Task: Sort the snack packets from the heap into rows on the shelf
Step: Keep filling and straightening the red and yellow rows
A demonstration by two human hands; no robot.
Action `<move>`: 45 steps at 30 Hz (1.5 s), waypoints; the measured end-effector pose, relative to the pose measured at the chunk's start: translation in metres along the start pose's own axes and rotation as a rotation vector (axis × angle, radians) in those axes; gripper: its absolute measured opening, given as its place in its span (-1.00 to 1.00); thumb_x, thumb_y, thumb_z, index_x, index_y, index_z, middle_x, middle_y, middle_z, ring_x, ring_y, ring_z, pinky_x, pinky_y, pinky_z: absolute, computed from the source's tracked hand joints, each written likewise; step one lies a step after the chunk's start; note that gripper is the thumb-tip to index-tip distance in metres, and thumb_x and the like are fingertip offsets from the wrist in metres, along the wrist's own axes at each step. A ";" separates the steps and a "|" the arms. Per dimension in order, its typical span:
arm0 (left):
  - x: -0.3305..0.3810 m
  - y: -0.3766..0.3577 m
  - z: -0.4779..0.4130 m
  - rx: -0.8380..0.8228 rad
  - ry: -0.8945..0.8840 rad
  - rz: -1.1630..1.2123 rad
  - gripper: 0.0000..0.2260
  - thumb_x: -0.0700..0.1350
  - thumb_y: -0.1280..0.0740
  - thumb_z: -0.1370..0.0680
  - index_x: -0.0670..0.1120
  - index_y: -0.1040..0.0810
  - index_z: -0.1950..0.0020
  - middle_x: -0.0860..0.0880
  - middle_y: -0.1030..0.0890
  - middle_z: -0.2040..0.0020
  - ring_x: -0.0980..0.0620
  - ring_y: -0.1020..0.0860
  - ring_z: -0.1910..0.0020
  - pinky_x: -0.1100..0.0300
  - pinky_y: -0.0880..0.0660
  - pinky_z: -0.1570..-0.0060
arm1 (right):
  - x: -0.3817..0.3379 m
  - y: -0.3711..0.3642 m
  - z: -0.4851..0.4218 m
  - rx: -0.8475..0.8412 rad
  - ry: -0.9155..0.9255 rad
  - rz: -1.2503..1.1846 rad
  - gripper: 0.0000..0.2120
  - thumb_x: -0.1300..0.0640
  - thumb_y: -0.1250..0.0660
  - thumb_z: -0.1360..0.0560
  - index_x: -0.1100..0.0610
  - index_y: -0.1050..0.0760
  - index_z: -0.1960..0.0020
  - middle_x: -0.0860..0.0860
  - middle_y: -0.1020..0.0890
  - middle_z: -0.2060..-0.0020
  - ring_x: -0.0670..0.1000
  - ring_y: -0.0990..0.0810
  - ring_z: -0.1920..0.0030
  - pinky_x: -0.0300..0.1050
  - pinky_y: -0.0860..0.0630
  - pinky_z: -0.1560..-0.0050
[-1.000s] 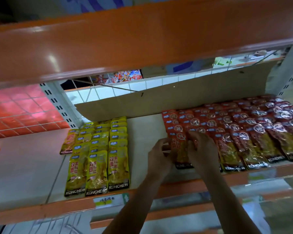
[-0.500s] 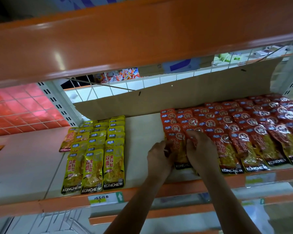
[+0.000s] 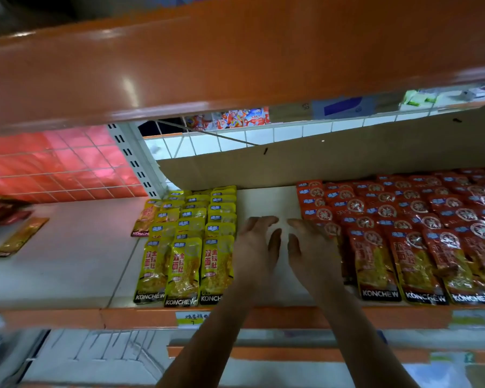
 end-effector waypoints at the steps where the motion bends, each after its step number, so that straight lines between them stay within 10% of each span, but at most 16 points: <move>1: -0.006 0.010 -0.001 0.025 -0.007 -0.035 -0.80 -0.17 -0.37 -0.53 -0.10 -0.61 -0.15 -0.06 -0.62 -0.06 -0.04 -0.58 -0.02 0.13 -0.53 0.03 | -0.010 -0.008 -0.001 -0.012 0.014 -0.005 -0.66 0.20 -0.23 -0.56 0.12 -0.47 -0.32 0.03 -0.55 -0.24 0.02 -0.47 -0.27 -0.18 -0.33 -0.25; 17: -0.206 0.215 0.005 0.179 0.072 -0.304 -0.73 -0.15 -0.43 -0.45 -0.15 -0.61 -0.14 -0.14 -0.64 -0.05 -0.22 -0.56 -0.03 0.01 -0.54 -0.02 | -0.233 -0.199 0.001 -0.173 0.168 -0.077 -0.67 0.20 -0.28 -0.50 0.13 -0.51 -0.26 0.11 -0.58 -0.17 0.13 -0.47 -0.24 -0.09 -0.35 -0.24; 26: -0.350 0.309 0.016 0.061 0.325 -0.496 -0.53 0.09 -0.20 -0.60 -0.07 -0.33 -0.47 -0.08 -0.39 -0.43 -0.10 -0.32 -0.39 0.05 -0.32 -0.30 | -0.356 -0.315 0.016 -0.260 0.277 -0.037 -0.70 0.15 -0.27 -0.52 0.08 -0.49 -0.25 0.01 -0.56 -0.22 0.06 -0.45 -0.25 -0.15 -0.39 -0.22; 36: -0.489 0.406 0.021 0.067 0.636 -0.636 -0.51 0.13 -0.20 -0.58 -0.19 -0.36 -0.36 -0.19 -0.33 -0.43 -0.17 -0.30 -0.39 -0.06 -0.37 -0.27 | -0.452 -0.413 0.009 -0.476 0.384 0.076 -0.73 0.18 -0.16 -0.48 0.18 -0.46 -0.15 0.10 -0.53 -0.13 0.16 -0.47 -0.17 -0.04 -0.38 -0.07; 45: -0.539 0.424 0.025 0.016 0.699 -0.693 -0.38 0.20 -0.02 -0.61 -0.22 -0.22 -0.50 -0.23 -0.18 -0.52 -0.17 -0.15 -0.50 -0.02 -0.19 -0.43 | -0.489 -0.473 0.016 -0.541 0.528 0.157 -0.55 0.03 -0.20 -0.57 0.00 -0.24 -0.44 0.00 -0.20 -0.49 0.05 -0.12 -0.49 0.00 -0.20 -0.39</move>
Point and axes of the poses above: each hand's wrist, its own z-axis away from the middle knuckle, its own y-axis out of the back of the hand, x = y × z, the point moved 10 cm from there along -z, towards the middle knuckle
